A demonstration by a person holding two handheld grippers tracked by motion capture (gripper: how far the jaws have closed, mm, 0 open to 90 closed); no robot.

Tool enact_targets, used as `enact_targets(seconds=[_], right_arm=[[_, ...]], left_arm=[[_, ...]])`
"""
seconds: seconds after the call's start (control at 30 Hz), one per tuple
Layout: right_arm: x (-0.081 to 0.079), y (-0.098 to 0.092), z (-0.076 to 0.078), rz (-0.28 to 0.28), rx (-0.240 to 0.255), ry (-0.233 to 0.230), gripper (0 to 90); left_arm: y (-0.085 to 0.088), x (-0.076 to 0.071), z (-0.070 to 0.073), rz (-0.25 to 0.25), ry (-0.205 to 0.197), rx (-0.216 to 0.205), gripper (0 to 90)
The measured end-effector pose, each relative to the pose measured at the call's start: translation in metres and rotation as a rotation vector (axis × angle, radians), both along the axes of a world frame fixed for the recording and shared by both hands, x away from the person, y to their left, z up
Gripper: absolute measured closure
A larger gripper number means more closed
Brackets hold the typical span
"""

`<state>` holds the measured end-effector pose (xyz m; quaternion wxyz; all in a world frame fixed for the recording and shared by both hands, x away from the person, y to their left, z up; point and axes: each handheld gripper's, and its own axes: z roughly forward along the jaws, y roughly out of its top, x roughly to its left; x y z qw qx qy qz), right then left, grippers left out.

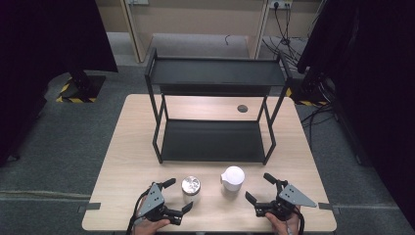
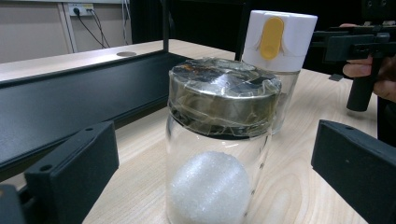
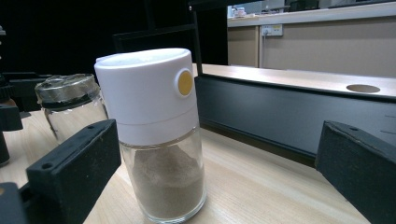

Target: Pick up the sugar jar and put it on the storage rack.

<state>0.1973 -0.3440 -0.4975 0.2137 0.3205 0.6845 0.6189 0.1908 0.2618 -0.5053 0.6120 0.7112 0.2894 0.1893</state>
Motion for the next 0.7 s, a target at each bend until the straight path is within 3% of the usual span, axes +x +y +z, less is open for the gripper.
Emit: enact_targets(seconds=[0.7], right_arm=[[0.0000, 0.0001, -0.0011, -0.001, 0.009, 0.002, 0.5]], left_arm=[[-0.0006, 0.0000, -0.0003, 0.001, 0.002, -0.001, 0.0]])
